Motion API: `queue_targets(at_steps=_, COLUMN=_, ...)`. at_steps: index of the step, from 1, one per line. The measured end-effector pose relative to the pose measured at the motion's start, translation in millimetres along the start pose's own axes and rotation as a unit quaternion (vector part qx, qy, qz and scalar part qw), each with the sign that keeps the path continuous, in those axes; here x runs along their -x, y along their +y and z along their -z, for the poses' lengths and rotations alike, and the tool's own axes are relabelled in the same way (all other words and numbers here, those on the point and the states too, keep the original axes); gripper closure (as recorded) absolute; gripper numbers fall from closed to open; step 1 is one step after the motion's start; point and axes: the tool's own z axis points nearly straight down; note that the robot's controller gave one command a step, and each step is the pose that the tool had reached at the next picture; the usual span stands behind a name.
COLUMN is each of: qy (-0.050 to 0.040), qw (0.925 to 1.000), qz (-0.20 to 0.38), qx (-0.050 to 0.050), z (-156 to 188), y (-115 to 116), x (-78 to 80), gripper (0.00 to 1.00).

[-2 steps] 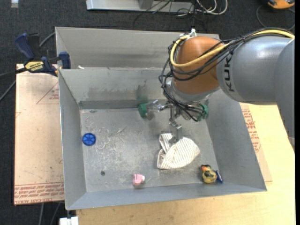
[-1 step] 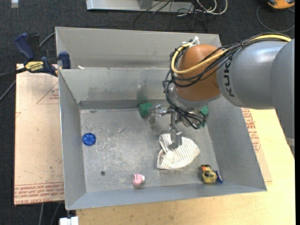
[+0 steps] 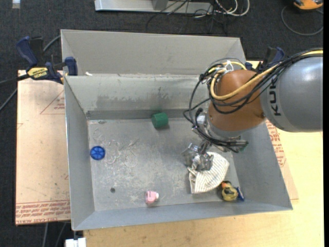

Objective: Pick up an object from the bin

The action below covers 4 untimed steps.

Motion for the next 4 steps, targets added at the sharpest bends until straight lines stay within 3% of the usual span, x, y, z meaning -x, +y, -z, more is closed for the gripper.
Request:
queue_targets(at_steps=2, qy=-0.0002, qw=1.0, qz=0.0, qx=0.0, z=-0.1, y=0.0, x=0.0, gripper=1.0)
queue_targets(at_steps=3, qy=-0.0023, qw=0.9999, qz=0.011, qx=0.0, z=-10.2, y=-14.3, x=-13.4, gripper=1.0)
queue_targets(at_steps=4, qy=-0.002, qw=1.0, qz=0.003, qx=0.0, z=137.9, y=-1.8, x=-13.0, gripper=1.0)
